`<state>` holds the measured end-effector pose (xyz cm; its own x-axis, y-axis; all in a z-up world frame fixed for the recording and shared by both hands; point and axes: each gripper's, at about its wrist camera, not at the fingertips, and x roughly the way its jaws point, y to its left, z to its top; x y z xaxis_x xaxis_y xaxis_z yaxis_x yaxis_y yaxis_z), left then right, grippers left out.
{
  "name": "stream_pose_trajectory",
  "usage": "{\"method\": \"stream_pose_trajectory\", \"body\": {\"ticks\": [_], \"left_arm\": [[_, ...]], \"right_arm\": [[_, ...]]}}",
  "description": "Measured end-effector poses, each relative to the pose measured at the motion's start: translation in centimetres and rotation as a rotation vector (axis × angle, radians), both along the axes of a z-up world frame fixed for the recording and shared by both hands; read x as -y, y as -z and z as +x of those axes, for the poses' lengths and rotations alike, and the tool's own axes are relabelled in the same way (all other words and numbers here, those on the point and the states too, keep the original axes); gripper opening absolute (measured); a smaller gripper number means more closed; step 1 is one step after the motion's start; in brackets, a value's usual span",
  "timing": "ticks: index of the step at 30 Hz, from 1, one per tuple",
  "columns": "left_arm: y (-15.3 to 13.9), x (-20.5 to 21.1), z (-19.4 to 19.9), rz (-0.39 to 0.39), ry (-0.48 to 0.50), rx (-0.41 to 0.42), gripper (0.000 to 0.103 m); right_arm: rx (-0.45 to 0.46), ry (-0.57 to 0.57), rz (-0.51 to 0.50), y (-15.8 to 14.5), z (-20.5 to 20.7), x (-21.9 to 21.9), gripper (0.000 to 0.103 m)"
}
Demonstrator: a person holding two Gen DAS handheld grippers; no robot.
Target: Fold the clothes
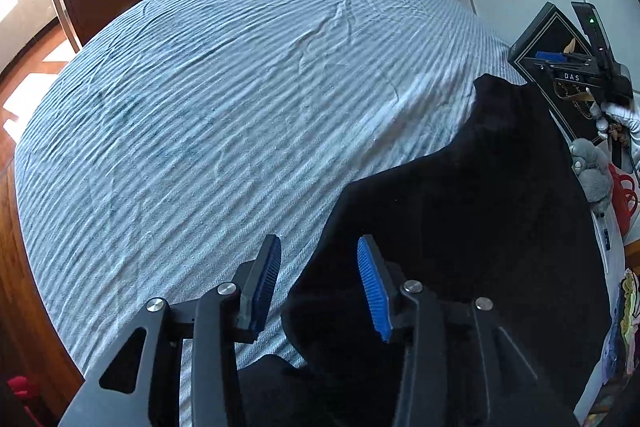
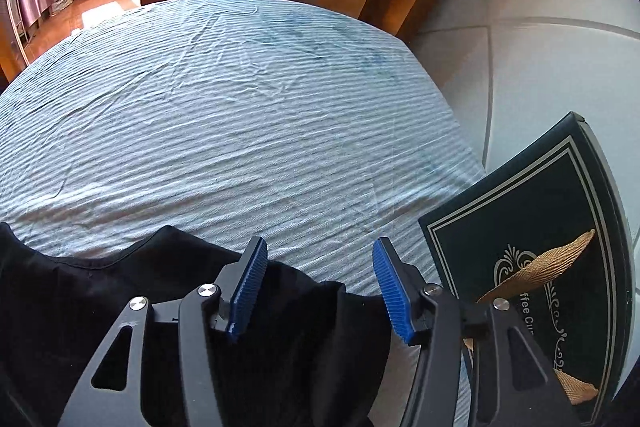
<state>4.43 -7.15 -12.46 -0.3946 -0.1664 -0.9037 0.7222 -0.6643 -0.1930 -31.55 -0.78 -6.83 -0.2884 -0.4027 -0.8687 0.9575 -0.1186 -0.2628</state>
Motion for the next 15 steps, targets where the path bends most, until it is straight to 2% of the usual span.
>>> {"method": "stream_pose_trajectory", "body": {"ticks": [3,7,11,13,14,15], "left_arm": [[0.7,0.0,-0.7,-0.005,0.017,0.026,0.047],[1.2,-0.2,-1.5,-0.016,0.039,0.032,0.052],[1.3,-1.2,-2.5,-0.021,0.082,0.031,0.054],[1.3,-1.9,-2.9,-0.025,0.100,0.019,0.034],[1.3,-2.2,-3.1,-0.030,0.104,0.018,0.005],[1.3,-2.3,-3.0,-0.027,0.099,0.011,0.003]], "right_arm": [[-0.005,-0.004,0.049,1.2,-0.8,-0.4,0.062],[-0.003,0.008,0.101,2.8,-2.2,-1.0,0.072],[0.037,0.025,0.136,4.6,-3.3,-1.4,0.073],[0.067,0.046,0.146,5.3,-3.7,-1.6,0.069],[0.105,0.063,0.127,5.2,-3.9,-1.7,0.047],[0.132,0.067,0.127,5.1,-3.8,-1.8,0.031]]}}
